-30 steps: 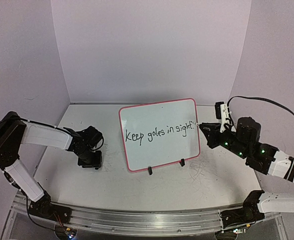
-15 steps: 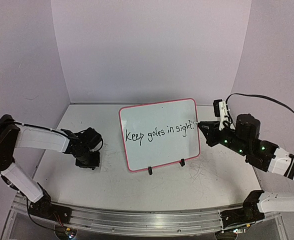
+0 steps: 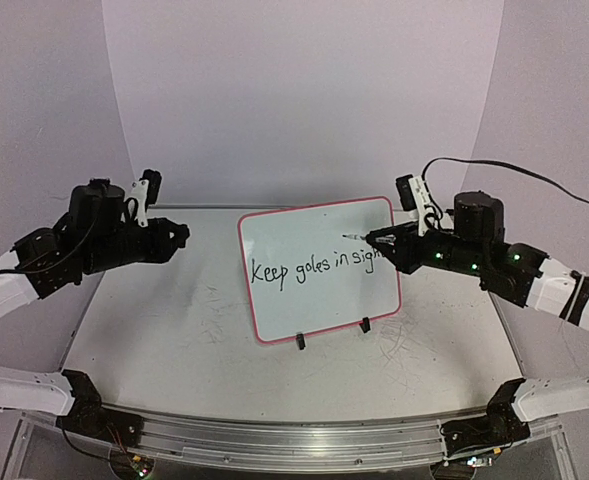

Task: Write a sentence on the whiteboard
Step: Pick up the pen cap from the center of the board, then insert the pen cap into the whiteboard marker.

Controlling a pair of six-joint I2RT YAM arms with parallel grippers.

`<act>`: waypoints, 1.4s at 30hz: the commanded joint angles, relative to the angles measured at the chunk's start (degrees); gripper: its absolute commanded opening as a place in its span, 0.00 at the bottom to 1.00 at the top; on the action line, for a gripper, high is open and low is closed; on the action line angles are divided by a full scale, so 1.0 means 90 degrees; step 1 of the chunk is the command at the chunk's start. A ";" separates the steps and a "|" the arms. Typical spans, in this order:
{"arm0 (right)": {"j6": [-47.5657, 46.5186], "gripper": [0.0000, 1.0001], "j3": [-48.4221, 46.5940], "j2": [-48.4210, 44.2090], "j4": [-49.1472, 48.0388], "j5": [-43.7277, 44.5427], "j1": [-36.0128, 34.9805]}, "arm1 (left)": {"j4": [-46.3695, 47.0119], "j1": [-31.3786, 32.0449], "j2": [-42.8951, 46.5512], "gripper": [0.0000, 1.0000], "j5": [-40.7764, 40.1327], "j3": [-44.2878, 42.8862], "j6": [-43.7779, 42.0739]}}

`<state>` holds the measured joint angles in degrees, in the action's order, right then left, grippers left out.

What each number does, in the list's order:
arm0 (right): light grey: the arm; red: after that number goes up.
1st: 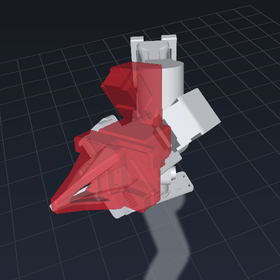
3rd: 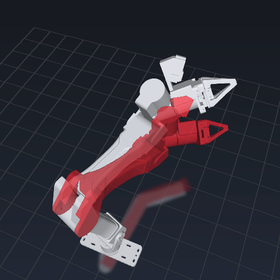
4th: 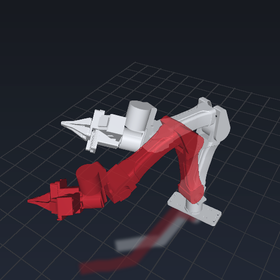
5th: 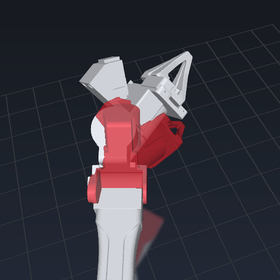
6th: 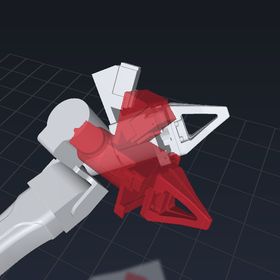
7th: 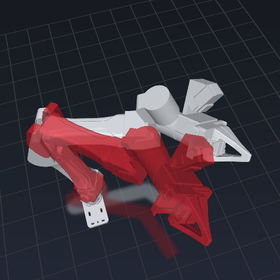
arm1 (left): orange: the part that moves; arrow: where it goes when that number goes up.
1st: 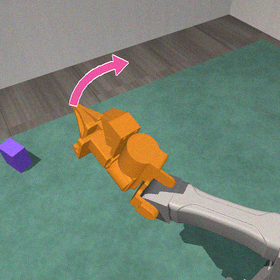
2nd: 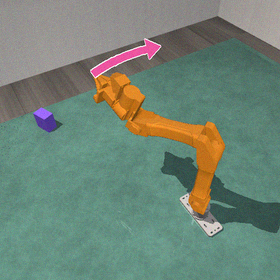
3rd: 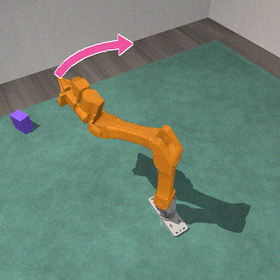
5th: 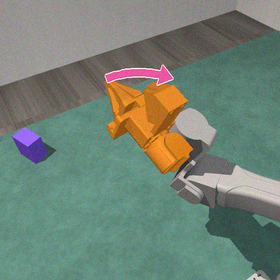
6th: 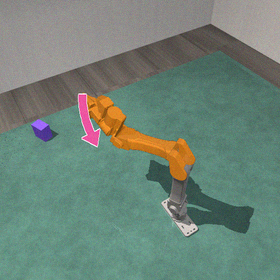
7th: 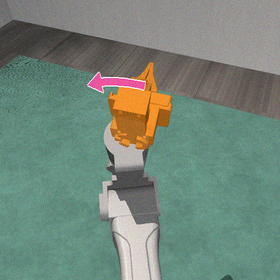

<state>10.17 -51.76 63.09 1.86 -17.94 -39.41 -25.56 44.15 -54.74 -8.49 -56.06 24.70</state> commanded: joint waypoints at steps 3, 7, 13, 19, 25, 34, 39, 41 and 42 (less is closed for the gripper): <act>0.0215 0.00 -0.0797 0.0608 0.0373 -0.1064 -0.0418 | 0.1007 0.1889 -0.0669 0.00 -0.0222 -0.0238 -0.2167; -0.0001 0.00 -0.1204 0.1081 0.0747 -0.0818 -0.1176 | 0.1928 0.2403 -0.1054 0.00 -0.0474 0.0123 -0.3623; 0.0075 0.00 -0.1228 0.1150 0.0645 -0.0654 -0.1680 | 0.2452 0.2501 -0.1270 0.00 -0.0191 0.0474 -0.4755; 0.0003 0.00 -0.1216 0.1149 0.0563 -0.0723 -0.1798 | 0.2440 0.2551 -0.1321 0.00 -0.0025 0.0570 -0.4953; 0.0021 0.00 -0.1205 0.1120 0.0314 -0.0806 -0.1806 | 0.2405 0.2626 -0.1508 0.00 -0.0035 0.0517 -0.4999; 0.0004 0.00 -0.1197 0.1197 0.0194 -0.0887 -0.1822 | 0.2276 0.2668 -0.1682 0.00 -0.0141 0.0413 -0.5048; 0.0022 0.00 -0.1189 0.1309 0.0194 -0.0942 -0.1825 | 0.2260 0.2681 -0.1643 0.00 -0.0163 0.0390 -0.5040; 0.0022 0.00 -0.1195 0.1351 0.0189 -0.0973 -0.1826 | 0.2251 0.2692 -0.1657 0.00 -0.0166 0.0372 -0.5039; 0.0021 0.00 -0.1200 0.1373 0.0185 -0.0985 -0.1831 | 0.2245 0.2701 -0.1662 0.00 -0.0167 0.0362 -0.5039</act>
<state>10.59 -60.49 74.36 6.19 -25.44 -55.40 -6.09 67.94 -70.00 -9.21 -50.85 -19.79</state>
